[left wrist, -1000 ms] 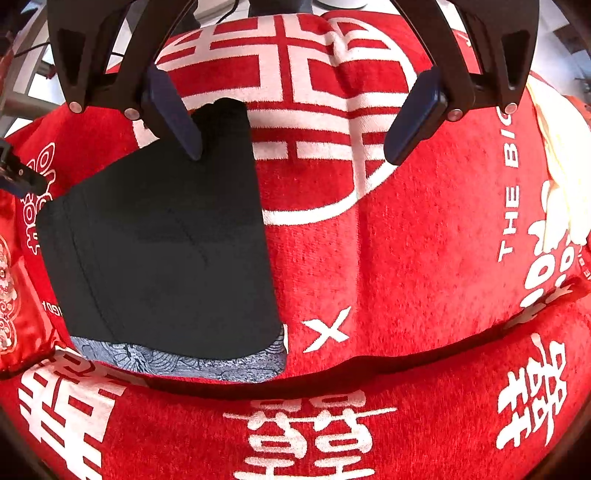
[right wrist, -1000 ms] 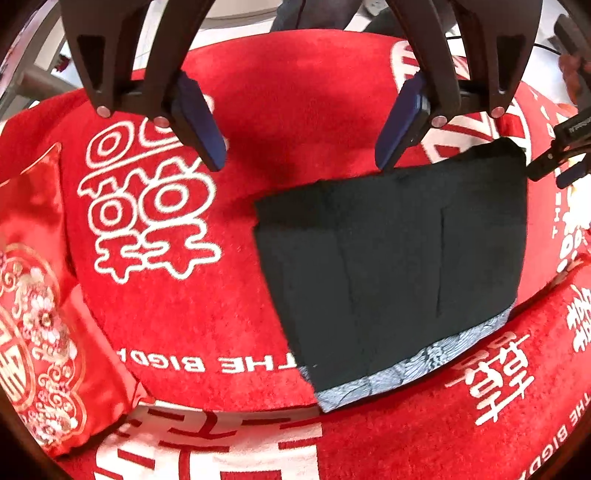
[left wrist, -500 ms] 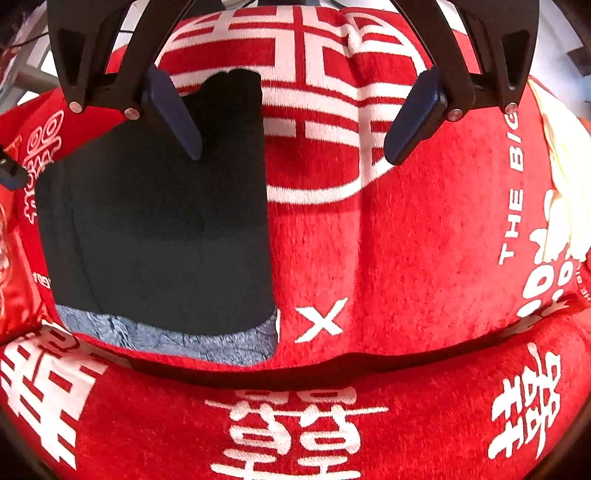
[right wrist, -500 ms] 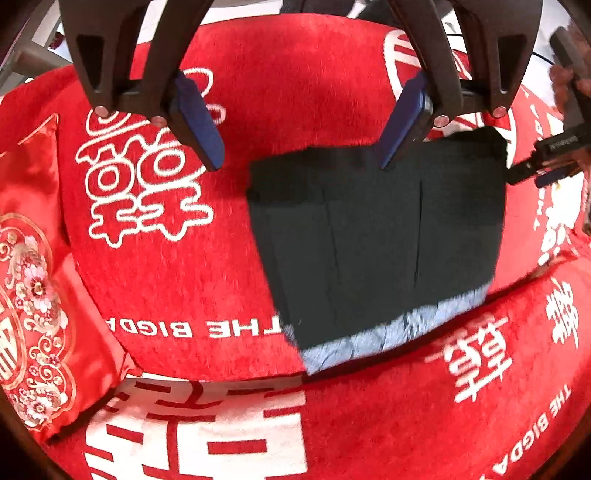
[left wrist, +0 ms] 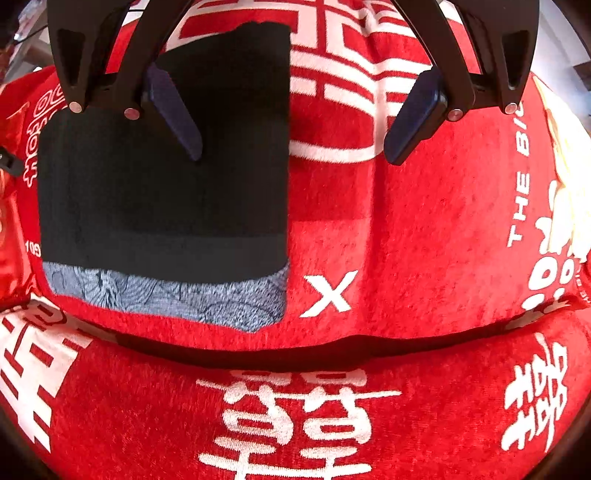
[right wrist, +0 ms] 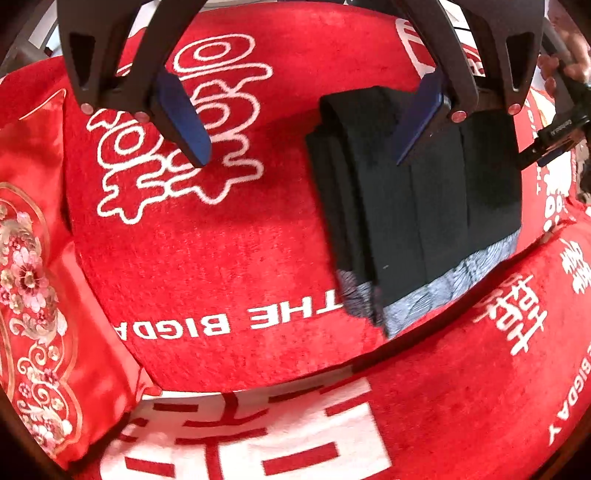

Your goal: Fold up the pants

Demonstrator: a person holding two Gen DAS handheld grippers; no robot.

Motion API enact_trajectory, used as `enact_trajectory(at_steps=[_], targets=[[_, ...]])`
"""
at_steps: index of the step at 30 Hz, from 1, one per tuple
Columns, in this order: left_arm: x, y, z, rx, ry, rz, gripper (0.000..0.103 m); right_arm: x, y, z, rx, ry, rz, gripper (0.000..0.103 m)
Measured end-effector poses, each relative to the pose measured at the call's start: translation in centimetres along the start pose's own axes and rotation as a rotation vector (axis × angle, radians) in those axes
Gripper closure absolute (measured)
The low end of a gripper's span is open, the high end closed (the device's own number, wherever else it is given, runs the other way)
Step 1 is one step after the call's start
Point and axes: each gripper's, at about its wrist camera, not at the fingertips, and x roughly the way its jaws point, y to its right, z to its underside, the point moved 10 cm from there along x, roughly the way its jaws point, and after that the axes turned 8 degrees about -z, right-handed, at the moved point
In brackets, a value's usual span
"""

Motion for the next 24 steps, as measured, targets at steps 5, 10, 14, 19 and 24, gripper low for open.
enact_trajectory(at_steps=[5, 10, 14, 19, 24], targets=[[0.6, 0.5, -0.4, -0.010, -0.029, 0.074, 0.004, 0.6, -0.1, -0.6, 0.017, -0.028, -0.104, 0.005], [1.4, 0.7, -0.5, -0.003, -0.054, 0.133, 0.004, 2.3, -1.3, -0.4, -0.013, -0.090, -0.196, 0.005], [1.9, 1.1, -0.7, 0.003, -0.061, 0.183, 0.004, 3.7, -2.3, -0.6, 0.005, -0.139, -0.307, 0.005], [2.8, 1.7, -1.1, -0.032, -0.094, 0.258, 0.004, 5.4, -2.7, -1.0, 0.011, -0.187, -0.367, 0.005], [3.4, 2.5, -1.2, -0.014, -0.110, 0.320, 0.004, 6.1, -4.0, -1.6, 0.000, -0.213, -0.490, 0.005]])
